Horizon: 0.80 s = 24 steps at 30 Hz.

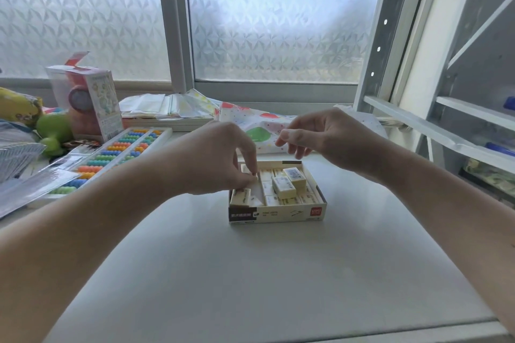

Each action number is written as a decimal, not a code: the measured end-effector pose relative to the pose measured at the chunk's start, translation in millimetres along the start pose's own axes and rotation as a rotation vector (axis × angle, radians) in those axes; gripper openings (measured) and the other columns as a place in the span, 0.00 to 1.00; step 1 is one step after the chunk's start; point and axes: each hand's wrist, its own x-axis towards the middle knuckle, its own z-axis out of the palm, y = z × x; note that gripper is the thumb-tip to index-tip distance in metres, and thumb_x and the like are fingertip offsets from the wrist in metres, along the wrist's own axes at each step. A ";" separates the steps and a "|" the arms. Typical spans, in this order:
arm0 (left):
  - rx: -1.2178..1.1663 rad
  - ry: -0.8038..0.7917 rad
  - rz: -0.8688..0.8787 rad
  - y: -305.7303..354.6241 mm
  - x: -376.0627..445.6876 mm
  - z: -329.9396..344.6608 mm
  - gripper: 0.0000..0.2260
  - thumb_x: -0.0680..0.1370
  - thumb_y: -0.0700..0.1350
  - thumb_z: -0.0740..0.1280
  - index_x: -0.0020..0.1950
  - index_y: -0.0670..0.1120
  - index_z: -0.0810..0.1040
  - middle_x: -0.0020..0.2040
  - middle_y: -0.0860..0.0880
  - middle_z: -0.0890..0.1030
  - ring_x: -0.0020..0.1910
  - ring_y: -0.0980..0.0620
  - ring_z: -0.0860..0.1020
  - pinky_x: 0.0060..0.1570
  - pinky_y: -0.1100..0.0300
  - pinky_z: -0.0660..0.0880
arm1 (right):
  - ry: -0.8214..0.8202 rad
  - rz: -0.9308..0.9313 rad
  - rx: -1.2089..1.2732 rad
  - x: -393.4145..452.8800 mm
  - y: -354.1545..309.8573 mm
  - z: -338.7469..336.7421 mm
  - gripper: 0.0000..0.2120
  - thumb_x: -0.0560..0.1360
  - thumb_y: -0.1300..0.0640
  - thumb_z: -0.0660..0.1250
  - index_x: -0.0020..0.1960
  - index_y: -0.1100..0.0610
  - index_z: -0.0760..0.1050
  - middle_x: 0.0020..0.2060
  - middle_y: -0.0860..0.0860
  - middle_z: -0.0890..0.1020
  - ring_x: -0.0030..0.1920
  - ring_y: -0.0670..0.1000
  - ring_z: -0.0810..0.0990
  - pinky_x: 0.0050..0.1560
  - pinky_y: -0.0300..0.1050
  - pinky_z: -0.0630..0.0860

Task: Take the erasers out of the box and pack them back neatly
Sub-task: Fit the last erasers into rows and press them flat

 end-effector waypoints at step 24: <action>-0.068 0.096 0.004 5.5 0.9 5.6 0.05 0.71 0.49 0.78 0.44 0.53 0.86 0.41 0.58 0.85 0.40 0.66 0.82 0.37 0.76 0.73 | -0.154 -0.008 -0.231 -0.2 8.0 3.7 0.05 0.78 0.51 0.73 0.48 0.50 0.87 0.38 0.42 0.88 0.39 0.40 0.85 0.43 0.33 0.80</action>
